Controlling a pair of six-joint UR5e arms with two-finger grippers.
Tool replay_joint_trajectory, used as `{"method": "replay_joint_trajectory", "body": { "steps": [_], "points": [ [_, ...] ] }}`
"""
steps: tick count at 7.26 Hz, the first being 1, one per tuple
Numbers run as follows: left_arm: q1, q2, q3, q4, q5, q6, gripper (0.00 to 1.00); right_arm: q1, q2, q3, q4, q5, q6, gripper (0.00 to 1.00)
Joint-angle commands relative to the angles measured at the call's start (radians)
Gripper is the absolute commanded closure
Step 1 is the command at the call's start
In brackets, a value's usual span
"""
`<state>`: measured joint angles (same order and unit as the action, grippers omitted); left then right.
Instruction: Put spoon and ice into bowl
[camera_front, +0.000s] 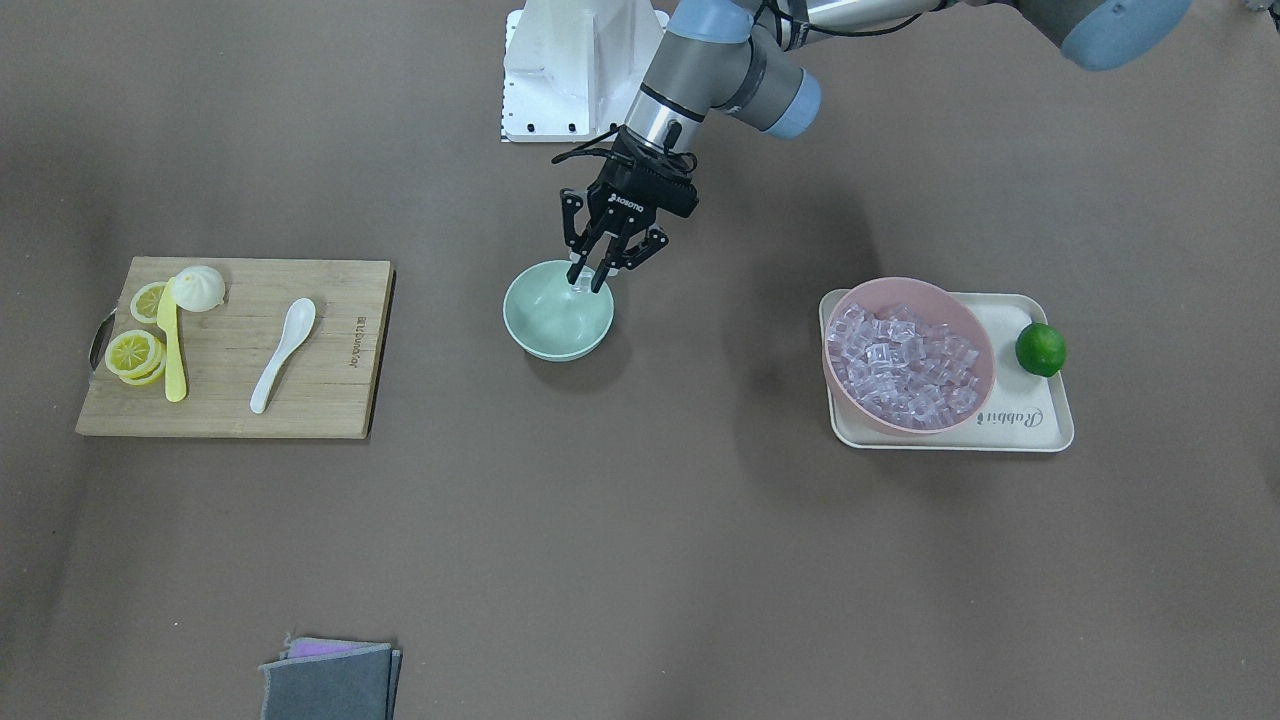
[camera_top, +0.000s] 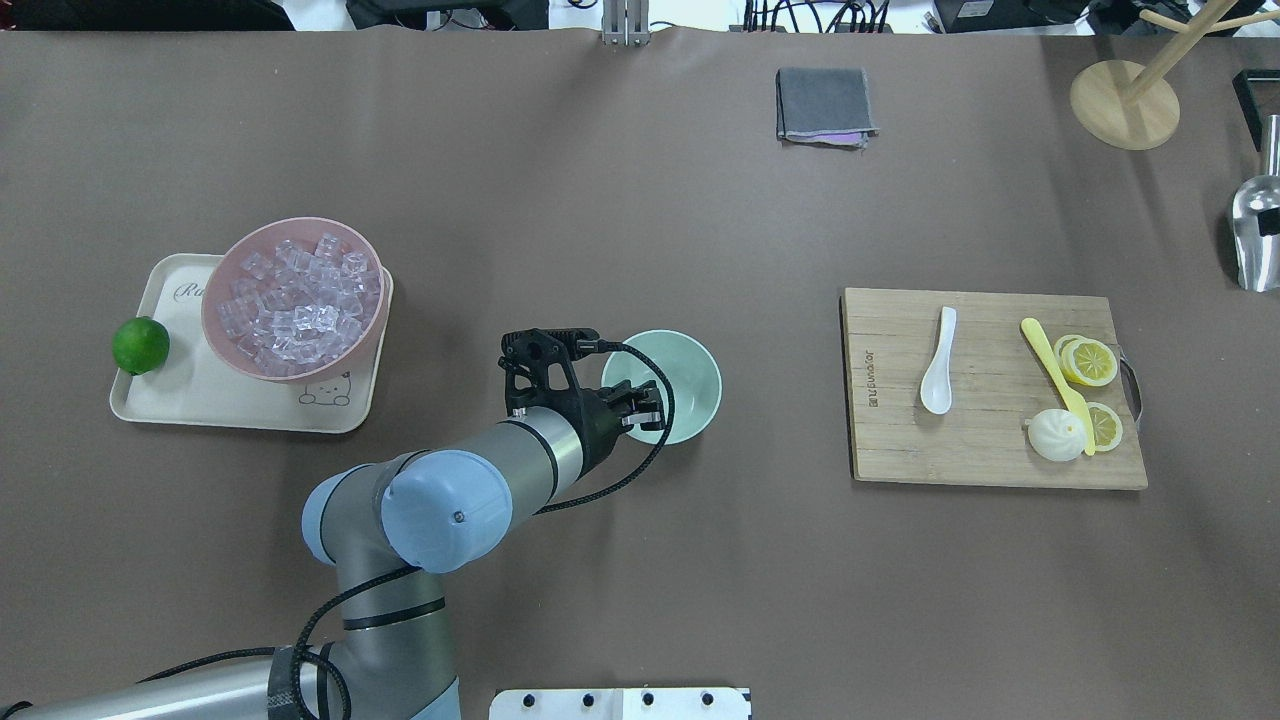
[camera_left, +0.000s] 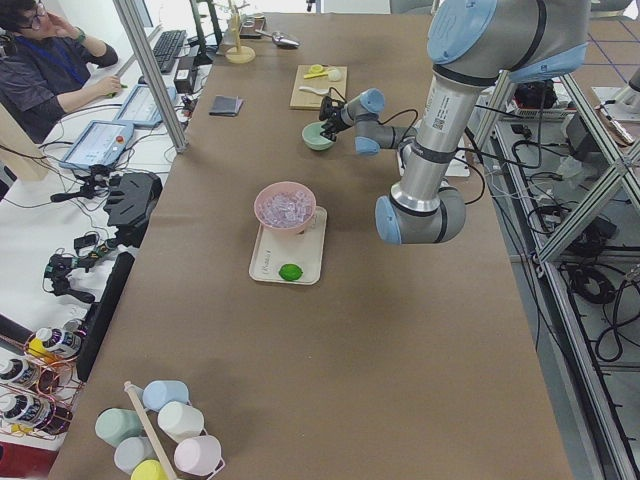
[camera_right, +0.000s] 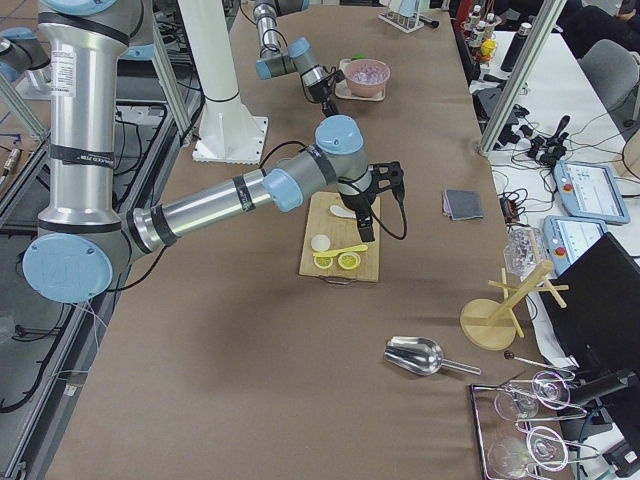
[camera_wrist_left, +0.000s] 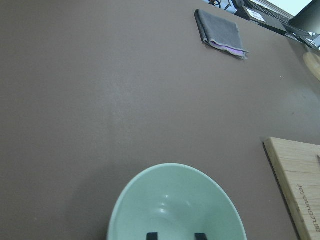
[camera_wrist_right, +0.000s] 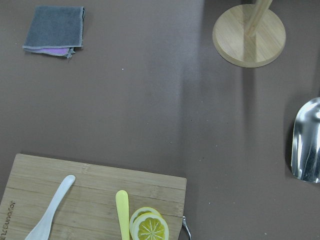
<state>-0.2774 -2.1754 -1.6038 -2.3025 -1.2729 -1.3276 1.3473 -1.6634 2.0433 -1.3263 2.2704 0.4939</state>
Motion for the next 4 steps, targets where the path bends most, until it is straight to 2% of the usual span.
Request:
{"method": "replay_joint_trajectory", "body": {
  "steps": [1,2,3,4],
  "points": [
    [0.003,-0.010,0.012,-0.005,0.003,-0.001,0.80,-0.002,-0.001,0.000,0.003,0.000,0.000,0.00],
    [0.003,-0.018,0.010,-0.012,0.003,-0.002,0.18,-0.003,-0.001,0.000,0.003,-0.002,0.000,0.00],
    [0.003,-0.014,0.012,-0.006,0.021,0.002,0.02,-0.007,-0.001,0.000,0.004,0.000,0.002,0.00],
    [0.003,-0.014,-0.008,0.000,0.059,0.011,0.02,-0.011,-0.001,0.000,0.003,0.000,0.009,0.00]
  ]
}}
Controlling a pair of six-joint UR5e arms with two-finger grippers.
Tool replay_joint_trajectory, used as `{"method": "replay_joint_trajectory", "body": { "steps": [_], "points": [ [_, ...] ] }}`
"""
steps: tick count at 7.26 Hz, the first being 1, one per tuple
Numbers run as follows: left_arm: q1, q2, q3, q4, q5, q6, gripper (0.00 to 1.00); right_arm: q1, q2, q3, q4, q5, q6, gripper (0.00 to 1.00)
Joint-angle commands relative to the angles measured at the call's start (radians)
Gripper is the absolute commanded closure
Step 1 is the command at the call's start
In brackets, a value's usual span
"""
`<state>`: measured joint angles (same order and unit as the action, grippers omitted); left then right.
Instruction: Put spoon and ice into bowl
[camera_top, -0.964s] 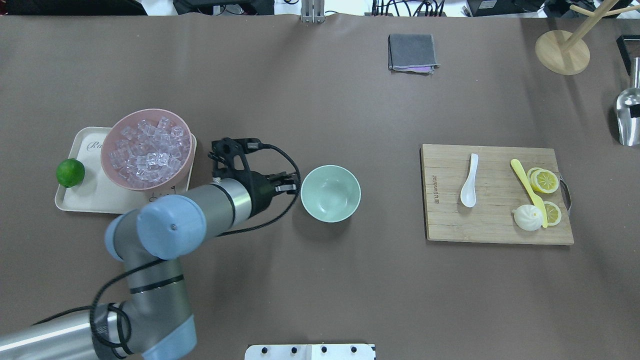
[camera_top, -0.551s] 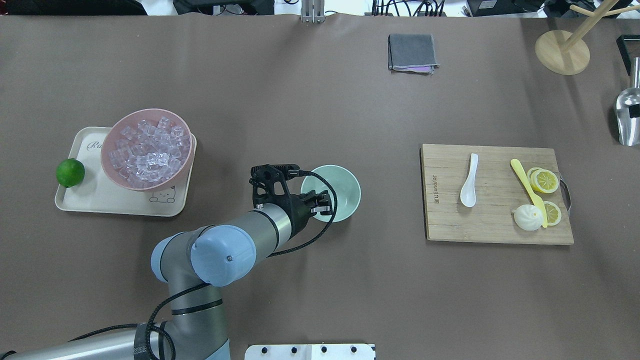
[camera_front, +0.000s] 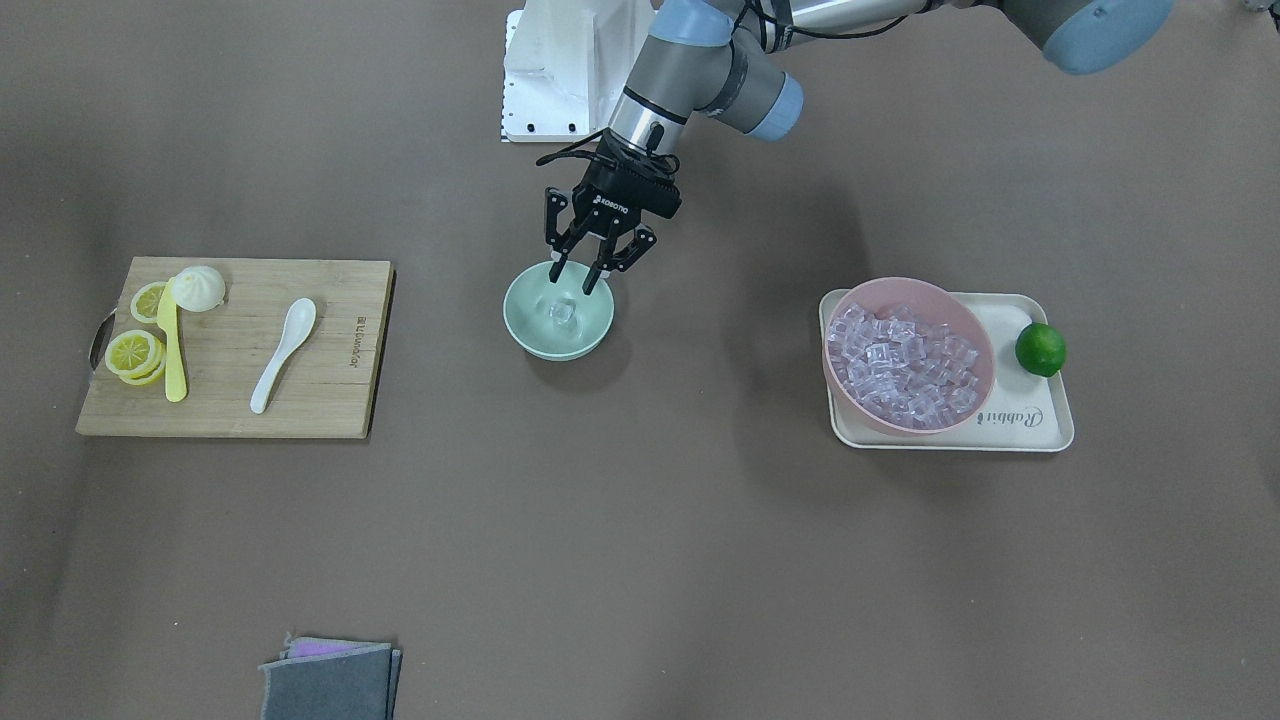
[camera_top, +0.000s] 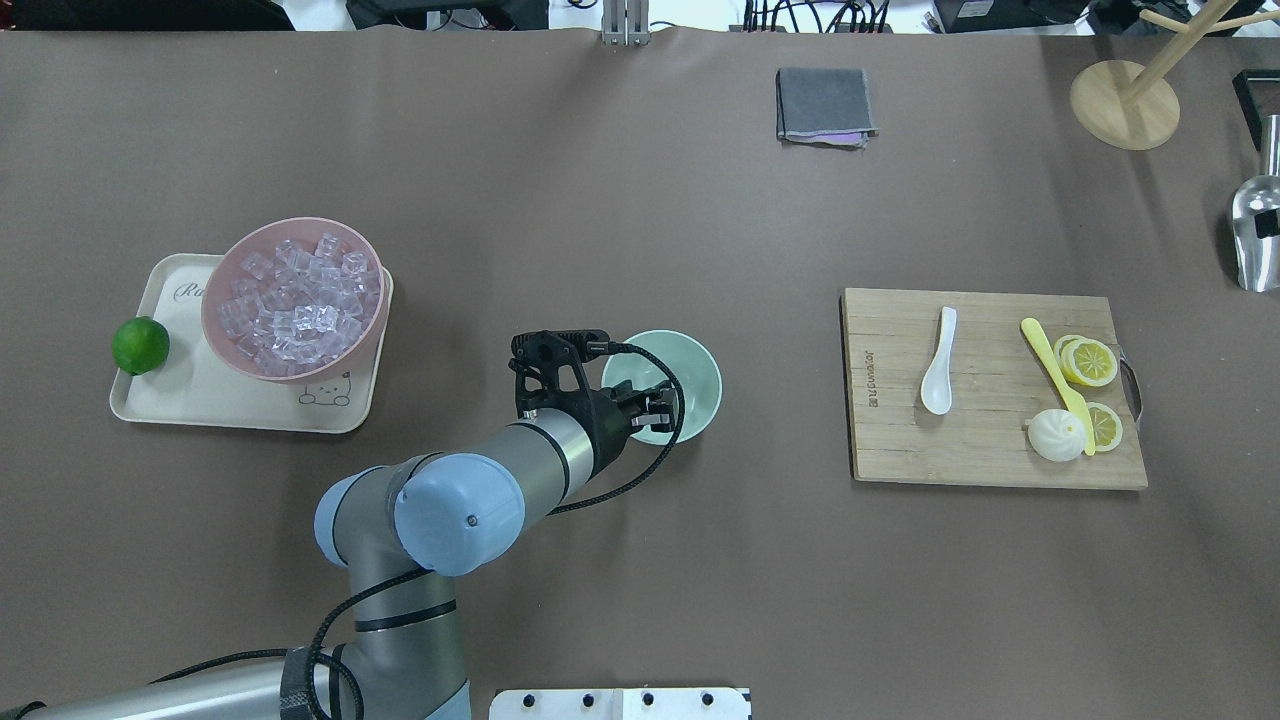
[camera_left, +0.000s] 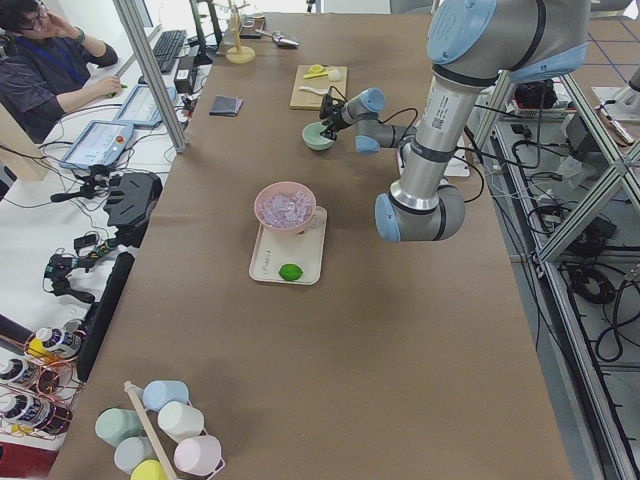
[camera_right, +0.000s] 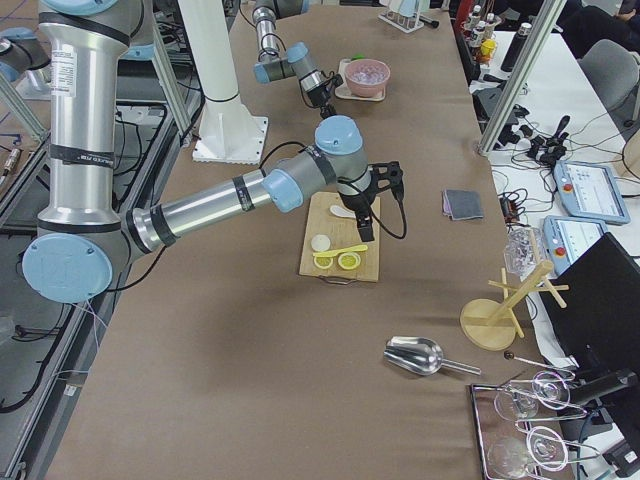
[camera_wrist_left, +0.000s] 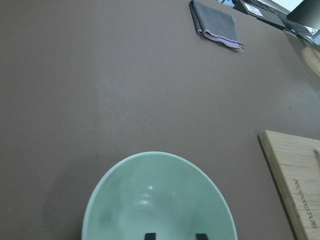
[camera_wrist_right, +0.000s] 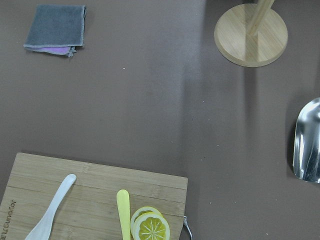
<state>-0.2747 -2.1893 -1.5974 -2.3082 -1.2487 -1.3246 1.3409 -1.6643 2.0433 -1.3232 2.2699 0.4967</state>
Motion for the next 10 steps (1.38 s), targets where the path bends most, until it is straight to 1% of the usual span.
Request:
{"method": "replay_joint_trajectory", "body": {
  "steps": [1,2,3,4,5,6,7,8,9,10],
  "points": [
    [-0.008,0.009,-0.057,0.009,0.032,0.028,0.02,-0.011,0.001,0.001,0.004,0.002,0.032,0.00],
    [-0.021,0.031,-0.149,0.066,0.029,0.079,0.02,-0.028,0.001,0.000,0.027,-0.001,0.072,0.00],
    [-0.070,0.072,-0.283,0.217,-0.032,0.106,0.02,-0.070,0.005,0.000,0.056,-0.015,0.136,0.00],
    [-0.183,0.110,-0.371,0.378,-0.198,0.114,0.02,-0.139,0.011,0.001,0.082,-0.071,0.231,0.00],
    [-0.353,0.135,-0.412,0.538,-0.450,0.180,0.02,-0.229,0.014,0.002,0.117,-0.158,0.325,0.00],
    [-0.535,0.173,-0.438,0.667,-0.623,0.393,0.02,-0.309,0.023,0.002,0.137,-0.227,0.407,0.00],
    [-0.675,0.251,-0.458,0.758,-0.731,0.627,0.02,-0.395,0.037,0.002,0.137,-0.309,0.481,0.00],
    [-0.856,0.331,-0.419,0.776,-0.841,0.921,0.02,-0.496,0.053,0.000,0.137,-0.419,0.546,0.00],
    [-1.006,0.420,-0.356,0.770,-0.927,1.155,0.02,-0.591,0.072,-0.011,0.134,-0.526,0.584,0.00],
    [-1.126,0.478,-0.284,0.757,-0.933,1.365,0.02,-0.650,0.077,-0.041,0.137,-0.591,0.623,0.00]
  ]
}}
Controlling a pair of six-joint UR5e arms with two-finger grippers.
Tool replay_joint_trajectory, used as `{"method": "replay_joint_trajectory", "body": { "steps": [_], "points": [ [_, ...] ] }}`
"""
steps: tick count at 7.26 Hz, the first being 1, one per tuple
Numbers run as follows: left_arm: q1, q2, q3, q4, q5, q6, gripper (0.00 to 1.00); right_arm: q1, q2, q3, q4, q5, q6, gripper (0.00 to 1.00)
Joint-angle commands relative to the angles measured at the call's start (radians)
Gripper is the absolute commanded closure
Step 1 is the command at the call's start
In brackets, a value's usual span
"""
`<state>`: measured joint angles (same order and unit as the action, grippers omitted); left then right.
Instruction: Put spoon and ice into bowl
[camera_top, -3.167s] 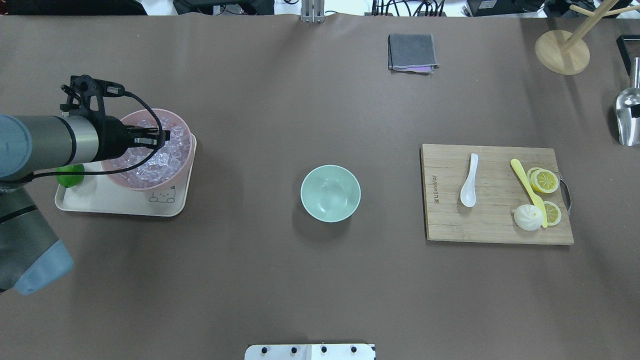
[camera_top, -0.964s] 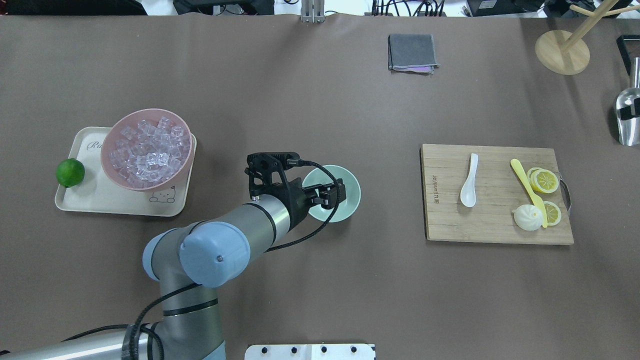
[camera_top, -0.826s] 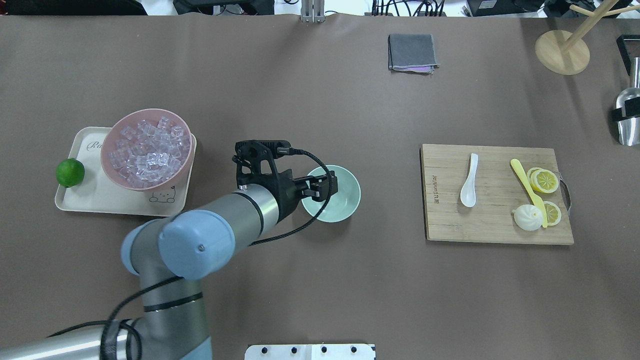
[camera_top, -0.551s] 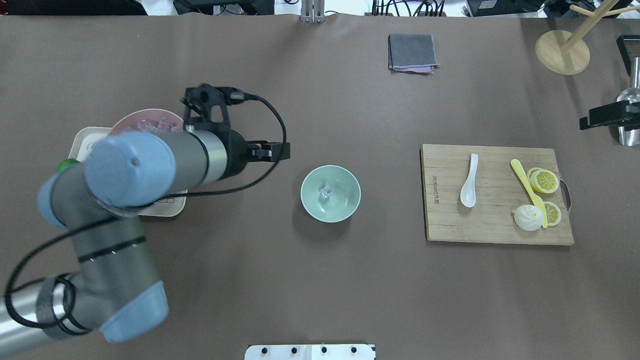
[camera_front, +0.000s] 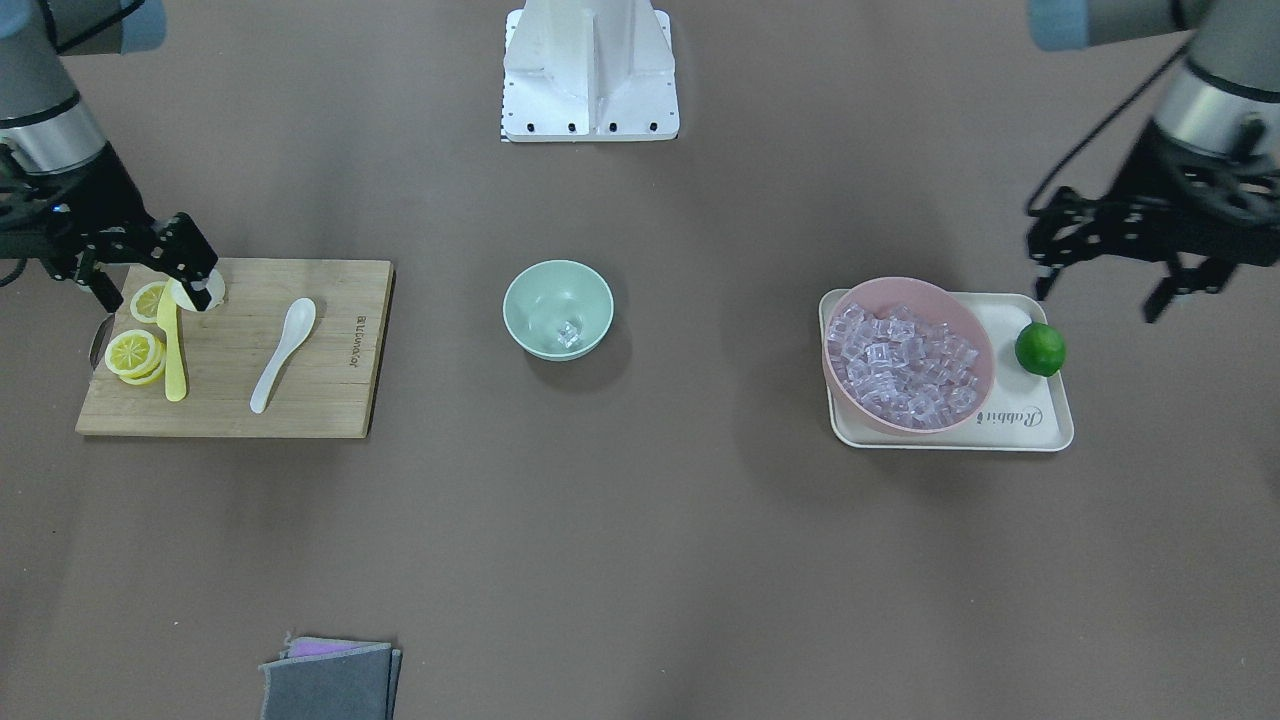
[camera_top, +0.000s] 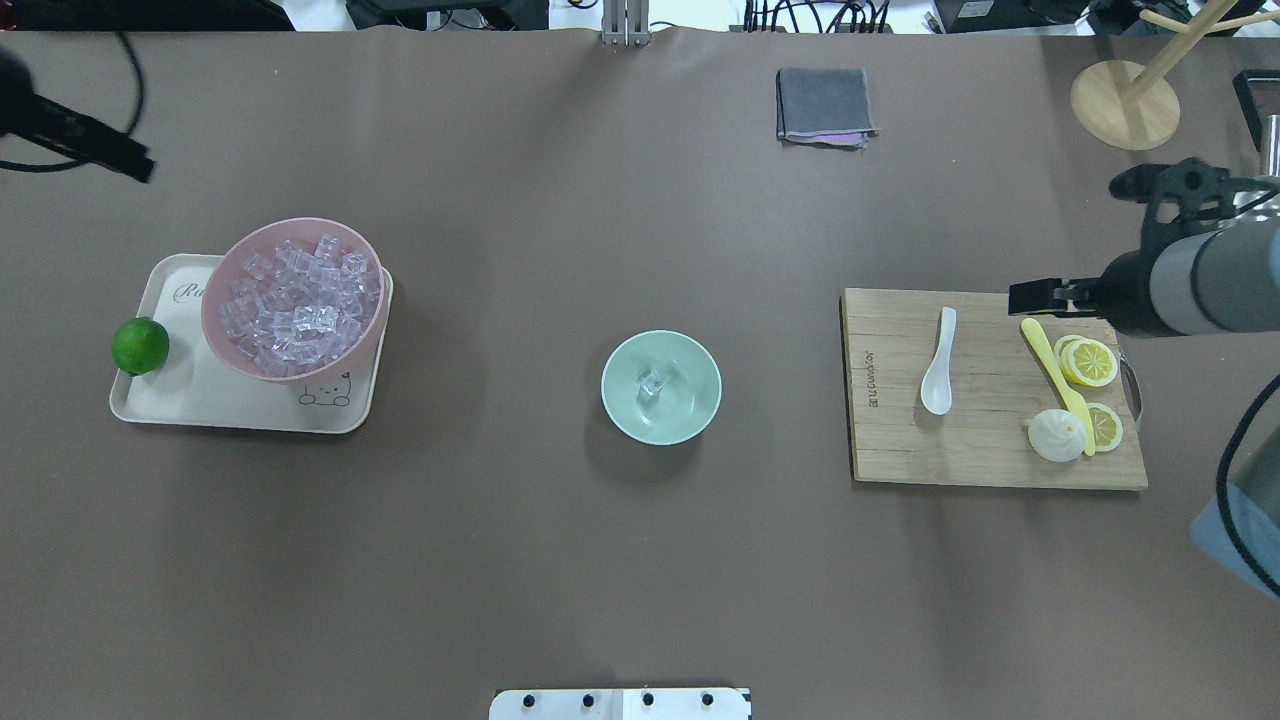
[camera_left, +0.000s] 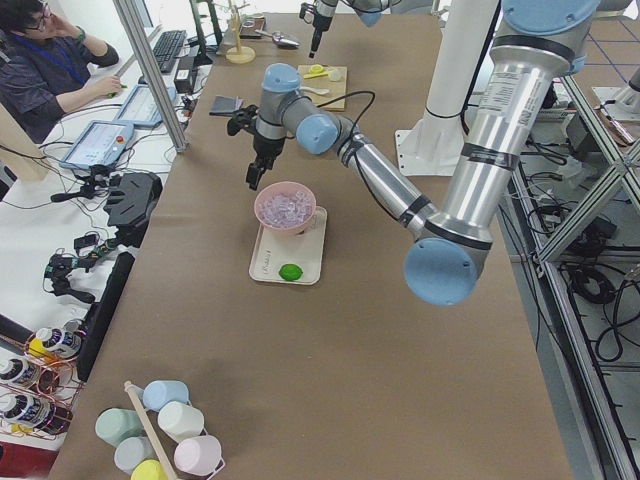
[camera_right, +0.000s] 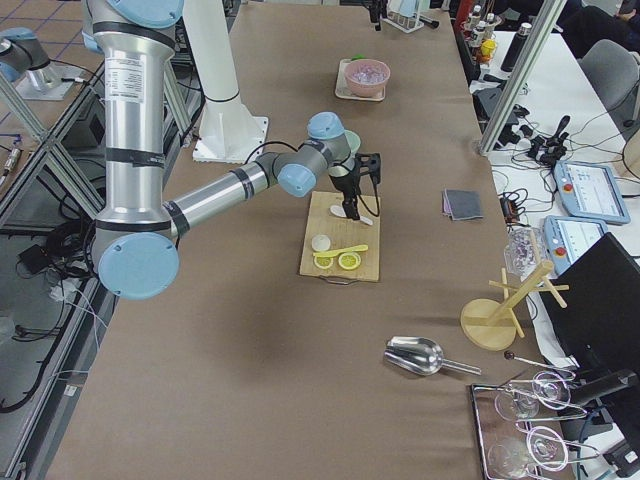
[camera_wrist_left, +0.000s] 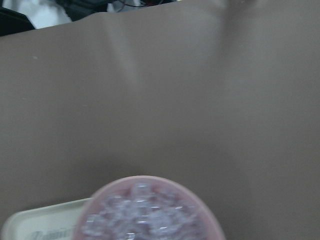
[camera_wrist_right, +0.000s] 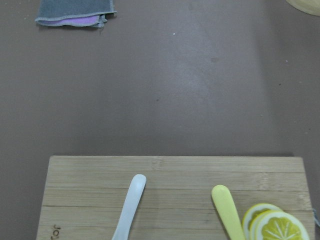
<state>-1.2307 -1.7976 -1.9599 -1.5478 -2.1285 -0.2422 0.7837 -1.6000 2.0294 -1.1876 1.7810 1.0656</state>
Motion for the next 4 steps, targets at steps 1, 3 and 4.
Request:
{"method": "replay_joint_trajectory", "body": {
  "steps": [1,3,4],
  "points": [
    [-0.244,0.093,0.114,-0.002,-0.059,0.394,0.02,-0.122,0.056,-0.079,0.003,-0.139,0.097,0.02],
    [-0.253,0.112,0.110,-0.003,-0.064,0.405,0.02,-0.178,0.113,-0.158,0.005,-0.225,0.213,0.15],
    [-0.253,0.112,0.108,-0.003,-0.064,0.405,0.02,-0.191,0.118,-0.167,0.005,-0.250,0.256,0.23]
  ]
}}
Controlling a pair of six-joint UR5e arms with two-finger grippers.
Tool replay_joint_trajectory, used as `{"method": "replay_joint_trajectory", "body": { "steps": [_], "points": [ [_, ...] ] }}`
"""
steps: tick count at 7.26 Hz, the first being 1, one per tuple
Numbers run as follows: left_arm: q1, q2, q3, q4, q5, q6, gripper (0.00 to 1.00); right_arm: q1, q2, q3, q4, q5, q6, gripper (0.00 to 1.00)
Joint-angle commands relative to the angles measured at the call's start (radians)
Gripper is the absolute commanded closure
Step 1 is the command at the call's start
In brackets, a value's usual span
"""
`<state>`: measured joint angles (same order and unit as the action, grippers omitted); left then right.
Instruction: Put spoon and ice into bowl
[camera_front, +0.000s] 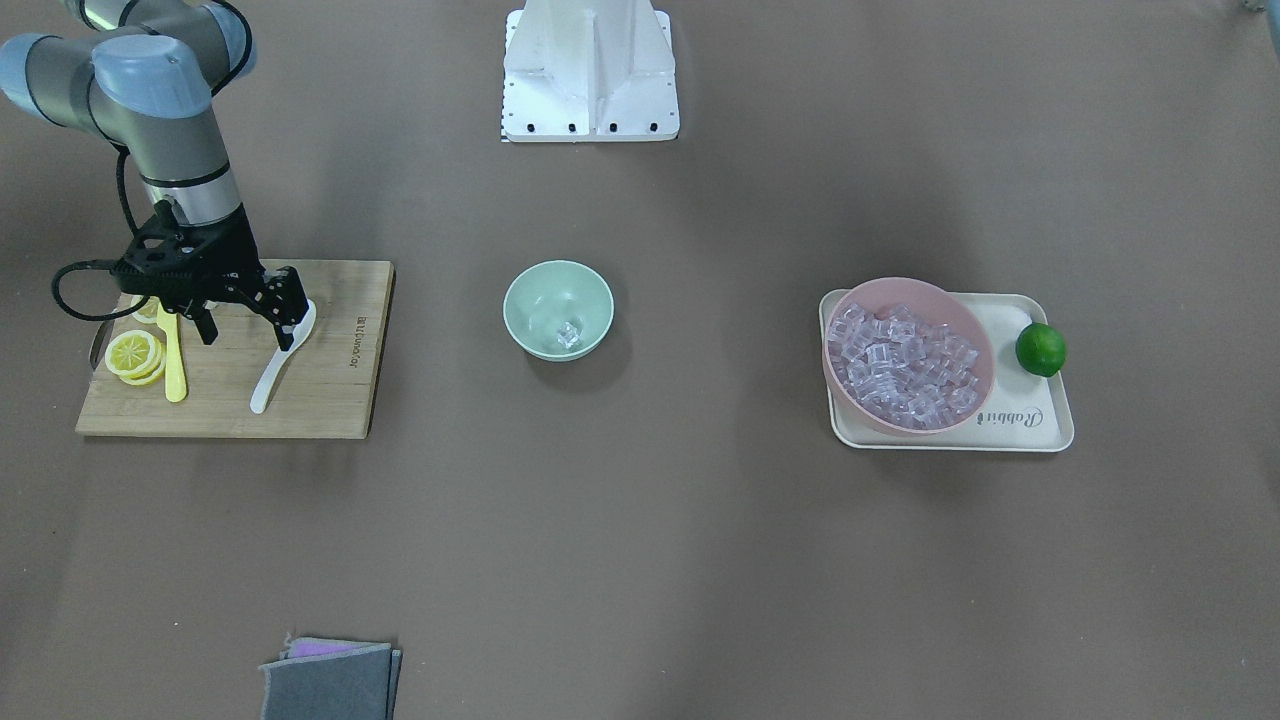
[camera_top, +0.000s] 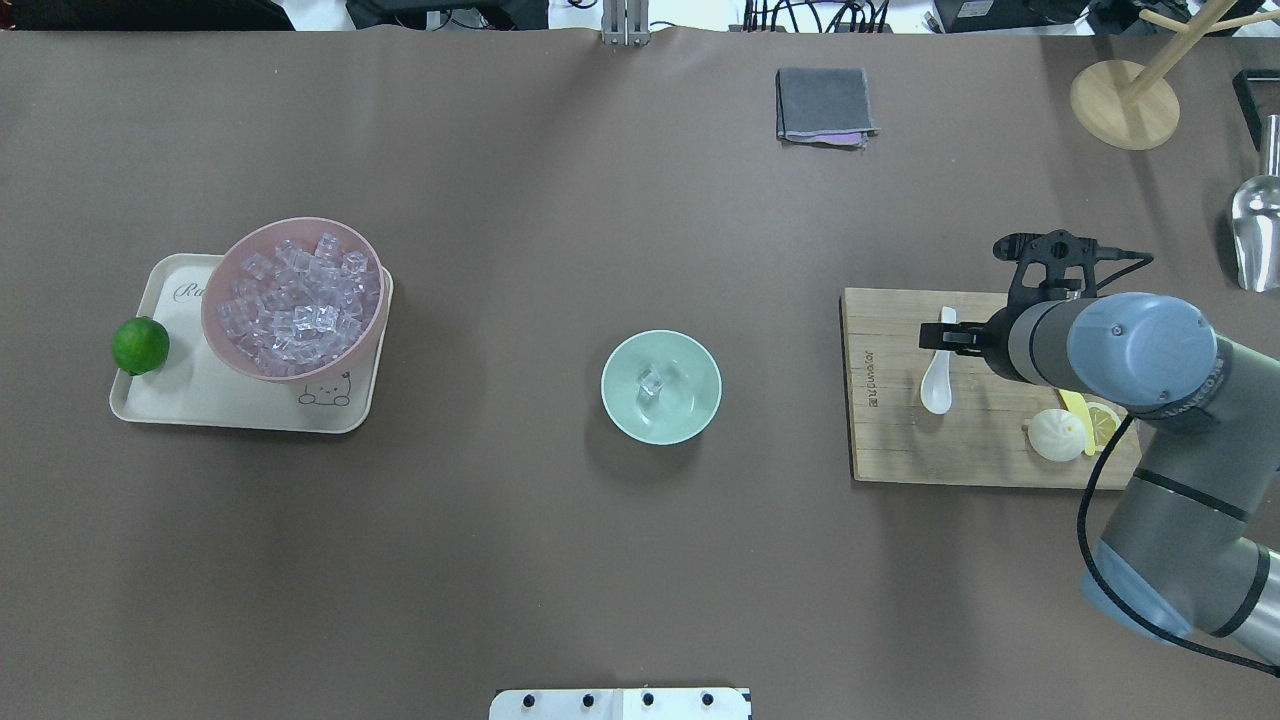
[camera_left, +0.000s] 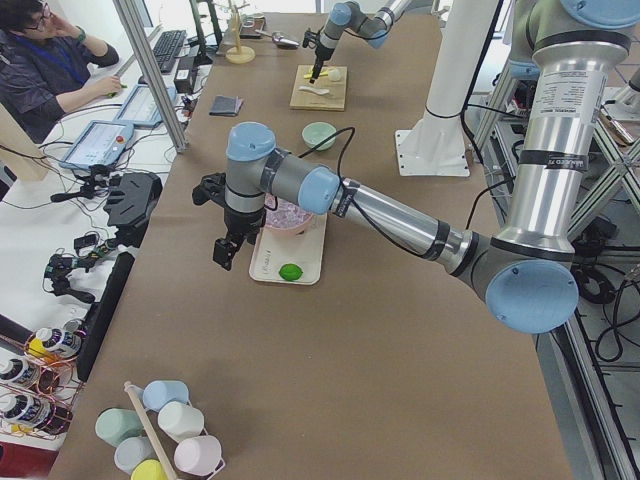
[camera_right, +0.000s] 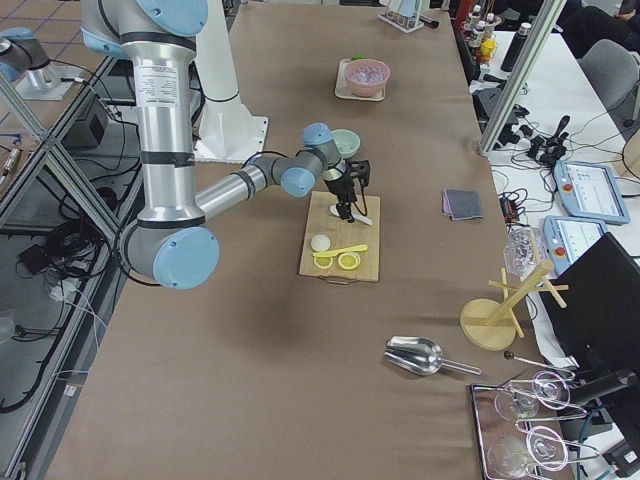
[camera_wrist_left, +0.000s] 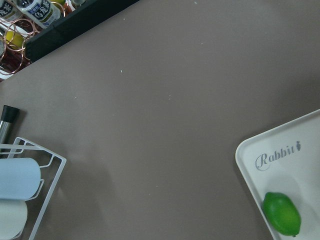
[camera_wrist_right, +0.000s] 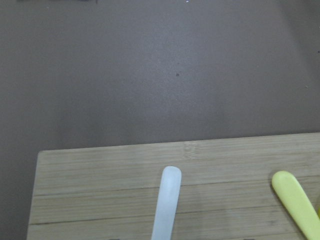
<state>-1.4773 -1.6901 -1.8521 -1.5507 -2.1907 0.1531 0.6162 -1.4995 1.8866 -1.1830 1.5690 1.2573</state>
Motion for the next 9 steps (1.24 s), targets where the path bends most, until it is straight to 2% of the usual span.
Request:
{"method": "replay_joint_trajectory", "body": {
  "steps": [1,4,5,7,9],
  "points": [
    [-0.006,0.004,0.001,-0.002,-0.001,0.009,0.02,-0.042,0.022,-0.043,0.000,-0.070,0.108,0.29],
    [-0.006,0.004,0.002,-0.002,-0.001,0.009,0.02,-0.061,0.028,-0.046,-0.001,-0.096,0.146,0.50],
    [-0.006,0.004,0.004,-0.002,-0.001,0.011,0.02,-0.065,0.030,-0.047,-0.001,-0.096,0.148,0.52],
    [-0.004,0.004,0.007,-0.002,-0.001,0.011,0.02,-0.069,0.030,-0.050,-0.001,-0.104,0.148,0.61],
    [-0.004,0.003,0.007,-0.002,-0.001,0.008,0.02,-0.070,0.032,-0.066,-0.001,-0.110,0.146,0.64]
  ]
}}
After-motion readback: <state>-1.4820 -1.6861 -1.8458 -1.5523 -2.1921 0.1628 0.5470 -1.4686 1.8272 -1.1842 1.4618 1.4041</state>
